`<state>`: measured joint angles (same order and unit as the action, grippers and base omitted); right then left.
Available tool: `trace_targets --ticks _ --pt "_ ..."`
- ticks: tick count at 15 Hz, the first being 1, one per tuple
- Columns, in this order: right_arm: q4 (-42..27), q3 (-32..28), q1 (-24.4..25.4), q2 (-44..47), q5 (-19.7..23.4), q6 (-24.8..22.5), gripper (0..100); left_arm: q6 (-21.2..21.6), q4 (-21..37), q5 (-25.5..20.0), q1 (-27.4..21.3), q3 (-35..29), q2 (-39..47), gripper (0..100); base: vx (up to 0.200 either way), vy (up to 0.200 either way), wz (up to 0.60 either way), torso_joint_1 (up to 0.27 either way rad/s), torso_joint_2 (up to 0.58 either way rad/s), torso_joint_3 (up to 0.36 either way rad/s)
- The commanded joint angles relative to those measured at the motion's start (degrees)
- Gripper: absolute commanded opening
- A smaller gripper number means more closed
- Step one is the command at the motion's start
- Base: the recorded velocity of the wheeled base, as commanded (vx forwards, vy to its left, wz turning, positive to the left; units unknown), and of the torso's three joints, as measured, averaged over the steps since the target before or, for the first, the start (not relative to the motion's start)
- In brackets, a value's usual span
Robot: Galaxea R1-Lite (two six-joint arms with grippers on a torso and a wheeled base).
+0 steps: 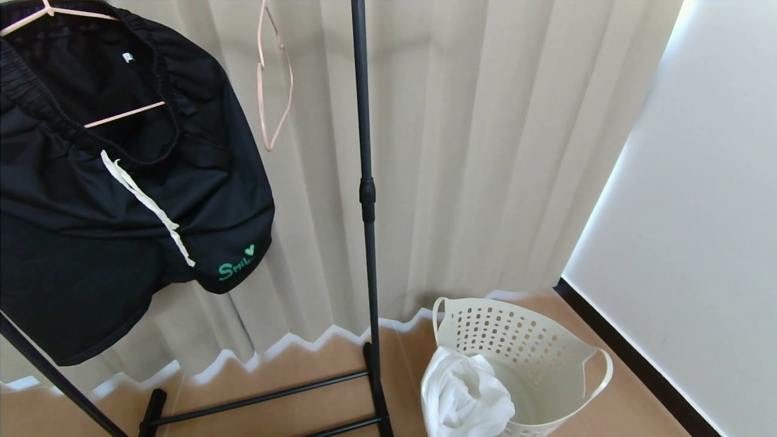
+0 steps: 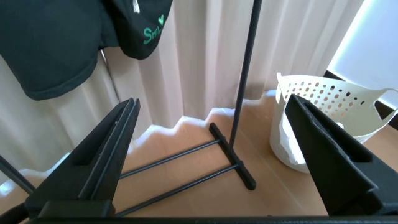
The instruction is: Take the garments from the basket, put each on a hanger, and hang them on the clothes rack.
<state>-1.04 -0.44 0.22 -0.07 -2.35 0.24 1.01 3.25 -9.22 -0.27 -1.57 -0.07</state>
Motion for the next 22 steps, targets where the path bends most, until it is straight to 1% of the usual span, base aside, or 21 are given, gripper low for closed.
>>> trace_targets --ticks 1,9,22 --pt "0.0 0.0 0.0 0.1 -0.1 0.0 100 -0.3 0.0 0.1 0.1 0.0 0.1 100 0.0 0.0 0.0 0.0 0.0 0.0" --pt "0.0 0.0 0.0 0.1 -0.1 0.0 100 0.0 -0.1 0.2 0.1 0.0 0.1 100 0.0 0.0 0.0 0.0 0.0 0.0" --pt "0.0 0.0 0.0 0.1 -0.1 -0.1 100 0.0 -0.1 0.2 0.1 0.0 0.1 100 0.0 0.0 0.0 0.003 0.0 -0.186"
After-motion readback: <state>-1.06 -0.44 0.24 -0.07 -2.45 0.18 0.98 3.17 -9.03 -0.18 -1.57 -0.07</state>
